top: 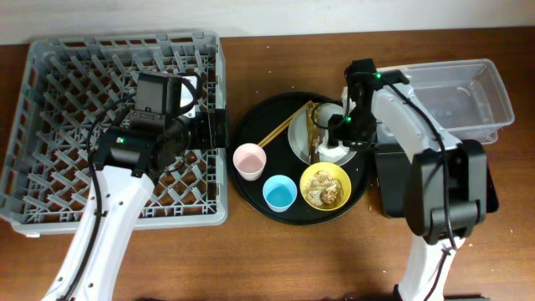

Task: Sort waste into correct bins and load items into the dishwasher rack
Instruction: 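Grasp the white tissue from the plate with the right gripper, carry to clear box, then grasp the golden wrapper from the plate with right gripper, drop in clear box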

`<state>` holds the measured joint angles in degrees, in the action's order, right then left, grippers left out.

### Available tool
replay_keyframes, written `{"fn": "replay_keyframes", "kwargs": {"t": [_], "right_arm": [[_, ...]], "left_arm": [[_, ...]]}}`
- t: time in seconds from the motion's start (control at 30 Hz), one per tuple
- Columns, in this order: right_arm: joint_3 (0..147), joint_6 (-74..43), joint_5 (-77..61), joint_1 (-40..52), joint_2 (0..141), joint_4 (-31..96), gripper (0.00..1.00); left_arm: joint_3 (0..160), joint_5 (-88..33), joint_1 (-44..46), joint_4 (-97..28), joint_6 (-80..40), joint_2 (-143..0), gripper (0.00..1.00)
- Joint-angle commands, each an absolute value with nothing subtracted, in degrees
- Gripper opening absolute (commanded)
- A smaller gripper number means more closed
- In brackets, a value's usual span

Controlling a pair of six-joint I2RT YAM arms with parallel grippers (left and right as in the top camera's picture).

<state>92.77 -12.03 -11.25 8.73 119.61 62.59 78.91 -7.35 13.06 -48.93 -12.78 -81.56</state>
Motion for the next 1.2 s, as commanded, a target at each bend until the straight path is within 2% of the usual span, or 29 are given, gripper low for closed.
{"fn": "replay_keyframes", "kwargs": {"t": [0.0,0.07,0.1,0.13,0.17,0.23,0.33,0.4,0.57,0.6,0.67,0.7,0.83,0.93,1.03,1.1,1.13,1.17], "right_arm": [[92.9,-12.5,-11.6,9.0,121.4,60.6,0.45],[92.1,-12.5,-11.4,9.0,121.4,59.4,0.56],[90.0,-12.5,-11.4,9.1,121.4,56.3,0.56],[87.3,-13.3,-11.4,9.0,121.4,53.5,0.51],[86.3,-14.5,-11.6,8.8,121.3,53.2,0.22],[91.6,-12.5,-11.6,7.7,118.5,59.9,0.04],[108.5,-11.8,-9.6,4.8,109.1,72.1,0.04],[116.6,-13.1,0.9,0.9,106.1,73.7,0.04],[114.2,-13.1,3.1,-10.0,115.4,67.4,0.04],[114.2,-12.9,-0.5,-10.6,116.7,67.4,0.09],[118.5,-12.4,-8.4,-9.0,114.0,68.8,0.42],[119.7,-12.3,-8.4,-7.4,112.5,70.2,0.47],[116.4,-9.0,-8.4,7.3,111.8,72.3,0.58],[106.1,-10.9,-6.0,16.1,115.7,62.2,0.62],[95.5,-14.3,-4.3,17.2,119.0,51.5,0.62],[87.4,-15.1,-7.3,17.4,119.7,44.0,0.51],[84.1,-17.6,-7.3,17.3,119.7,41.1,0.32],[84.0,-17.7,-7.7,17.1,119.6,41.5,0.04]], "left_arm": [[80.0,-8.2,12.9,-49.0,-11.9,-81.6,0.99],[80.0,-8.1,12.9,-49.0,-11.9,-81.6,0.99],[80.0,-8.1,12.9,-49.0,-11.9,-81.6,0.99],[80.0,-8.1,12.9,-49.0,-11.9,-81.6,0.99],[80.0,-8.1,12.9,-49.0,-11.9,-81.6,0.99],[80.0,-8.1,12.9,-49.0,-11.9,-81.6,0.99],[80.0,-8.1,13.0,-49.0,-11.9,-81.6,0.99],[80.0,-8.1,13.0,-49.0,-11.9,-81.6,0.99],[80.0,-8.1,13.0,-49.0,-11.9,-81.6,0.99],[80.0,-8.1,13.0,-49.0,-11.9,-81.6,0.99],[80.0,-8.1,13.0,-49.0,-11.9,-81.6,0.99],[80.0,-8.1,13.0,-49.0,-11.9,-81.6,0.99],[80.0,-8.1,13.0,-49.0,-11.9,-81.6,0.99],[80.0,-8.1,13.0,-49.0,-11.9,-81.6,0.99],[80.0,-8.1,13.0,-49.0,-11.9,-81.6,0.99],[80.0,-8.1,13.0,-49.0,-11.9,-81.6,0.99],[80.0,-8.1,13.0,-49.0,-11.9,-81.6,0.99],[80.0,-8.1,13.0,-49.0,-11.9,-81.6,0.99]]}}
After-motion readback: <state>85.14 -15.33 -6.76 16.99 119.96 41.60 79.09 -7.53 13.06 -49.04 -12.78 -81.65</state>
